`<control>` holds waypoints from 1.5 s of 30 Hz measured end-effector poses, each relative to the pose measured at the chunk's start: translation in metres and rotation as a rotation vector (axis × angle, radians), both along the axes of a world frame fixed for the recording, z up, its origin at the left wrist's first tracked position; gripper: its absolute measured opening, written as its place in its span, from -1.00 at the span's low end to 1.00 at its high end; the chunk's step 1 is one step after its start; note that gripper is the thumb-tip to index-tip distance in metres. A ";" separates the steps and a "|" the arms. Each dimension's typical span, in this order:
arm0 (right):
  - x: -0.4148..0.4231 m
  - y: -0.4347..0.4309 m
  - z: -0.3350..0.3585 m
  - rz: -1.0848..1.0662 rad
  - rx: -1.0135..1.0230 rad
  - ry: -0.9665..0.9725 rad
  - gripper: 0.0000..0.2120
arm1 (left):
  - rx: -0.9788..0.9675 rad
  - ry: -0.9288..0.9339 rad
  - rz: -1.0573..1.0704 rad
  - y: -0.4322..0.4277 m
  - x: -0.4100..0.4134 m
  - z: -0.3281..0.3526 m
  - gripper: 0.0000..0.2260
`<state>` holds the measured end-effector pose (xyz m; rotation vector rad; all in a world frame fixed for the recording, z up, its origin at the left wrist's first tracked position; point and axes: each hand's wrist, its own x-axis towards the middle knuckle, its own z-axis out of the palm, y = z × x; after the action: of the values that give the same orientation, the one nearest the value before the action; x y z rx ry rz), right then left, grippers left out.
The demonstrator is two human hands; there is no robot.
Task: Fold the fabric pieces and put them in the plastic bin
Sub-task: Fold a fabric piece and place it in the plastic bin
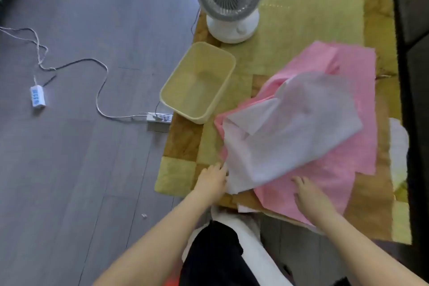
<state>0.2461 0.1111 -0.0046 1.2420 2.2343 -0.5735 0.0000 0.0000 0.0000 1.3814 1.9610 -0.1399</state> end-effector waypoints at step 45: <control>0.121 0.020 -0.085 0.060 0.873 0.918 -0.85 | 0.635 0.350 0.139 0.012 0.133 -0.079 -0.36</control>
<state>0.3674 0.1314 -0.0897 1.4505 3.5183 -0.0958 0.1331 0.0121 -0.0788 1.6838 2.5218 0.3613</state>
